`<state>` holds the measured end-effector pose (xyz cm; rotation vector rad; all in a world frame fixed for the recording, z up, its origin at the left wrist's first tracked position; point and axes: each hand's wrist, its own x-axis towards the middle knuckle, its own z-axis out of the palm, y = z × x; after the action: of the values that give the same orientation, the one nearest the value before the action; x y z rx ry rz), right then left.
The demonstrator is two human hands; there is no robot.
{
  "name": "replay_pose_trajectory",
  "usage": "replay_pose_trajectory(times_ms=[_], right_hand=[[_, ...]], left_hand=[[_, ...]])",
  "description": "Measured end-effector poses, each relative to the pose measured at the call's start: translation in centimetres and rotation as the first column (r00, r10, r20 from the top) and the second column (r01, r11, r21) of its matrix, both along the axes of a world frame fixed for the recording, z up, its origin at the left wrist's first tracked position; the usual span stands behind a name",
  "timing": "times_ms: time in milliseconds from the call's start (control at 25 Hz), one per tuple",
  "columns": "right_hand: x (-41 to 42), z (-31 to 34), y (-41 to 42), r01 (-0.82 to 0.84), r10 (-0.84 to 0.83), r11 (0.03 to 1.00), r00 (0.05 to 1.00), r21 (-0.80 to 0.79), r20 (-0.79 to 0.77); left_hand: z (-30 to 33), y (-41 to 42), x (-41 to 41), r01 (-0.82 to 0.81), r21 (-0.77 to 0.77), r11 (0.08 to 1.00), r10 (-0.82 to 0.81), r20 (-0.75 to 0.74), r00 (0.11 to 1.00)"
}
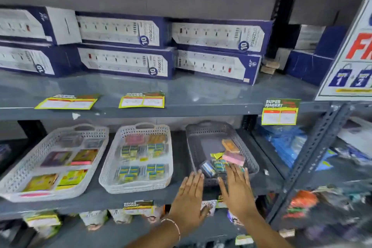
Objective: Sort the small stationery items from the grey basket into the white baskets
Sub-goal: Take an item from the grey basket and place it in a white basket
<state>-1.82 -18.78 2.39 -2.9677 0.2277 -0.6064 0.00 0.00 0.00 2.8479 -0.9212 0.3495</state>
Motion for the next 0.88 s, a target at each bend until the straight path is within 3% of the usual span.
replay_pose_trajectory(times_ms=[40, 120, 160, 240, 320, 480, 600, 720, 880], right_hand=[[0.8, 0.6, -0.3, -0.034, 0.030, 0.998, 0.997, 0.056, 0.073], [2.8, 2.0, -1.0, -0.075, 0.065, 0.987, 0.995, 0.144, 0.071], [3.9, 3.1, -1.1, -0.055, 0.068, 0.974, 0.997, 0.219, -0.048], [6.4, 3.6, -1.1, -0.016, 0.121, 0.943, 0.947, 0.333, -0.298], [8.6, 3.4, -1.0, 0.003, 0.157, 0.943, 0.877, 0.332, -0.454], [11.2, 1.9, -0.4, 0.005, 0.106, 0.982, 0.815, 0.191, -0.570], [12.1, 1.1, -0.3, 0.016, 0.071, 0.989, 0.821, 0.147, -0.566], [12.9, 2.3, -0.2, 0.030, 0.083, 0.976, 0.867, 0.217, -0.492], [14.4, 6.3, 2.6, -0.037, 0.148, 0.923, 0.953, 0.383, -0.264]], left_hand=[[-0.4, -0.8, 0.2, -0.003, -0.002, 1.000, 0.003, -0.020, 1.000], [-0.7, -2.1, 0.1, -0.037, -0.004, 0.999, 0.036, -0.124, 0.992], [-0.5, -2.5, -0.1, -0.029, 0.021, 0.999, 0.033, -0.222, 0.974], [-1.4, -3.3, -0.2, -0.027, 0.019, 0.999, 0.030, -0.197, 0.980], [-0.8, -3.5, -0.6, -0.040, 0.050, 0.998, 0.050, -0.200, 0.979], [-1.2, -3.5, -0.6, -0.057, 0.073, 0.996, 0.067, -0.132, 0.989], [-0.9, -2.8, -0.3, -0.042, 0.068, 0.997, 0.048, -0.103, 0.993], [0.2, -0.9, 0.5, -0.053, 0.050, 0.997, 0.056, -0.060, 0.997], [2.8, 6.3, 2.6, -0.259, 0.013, 0.966, 0.259, 0.028, 0.966]])
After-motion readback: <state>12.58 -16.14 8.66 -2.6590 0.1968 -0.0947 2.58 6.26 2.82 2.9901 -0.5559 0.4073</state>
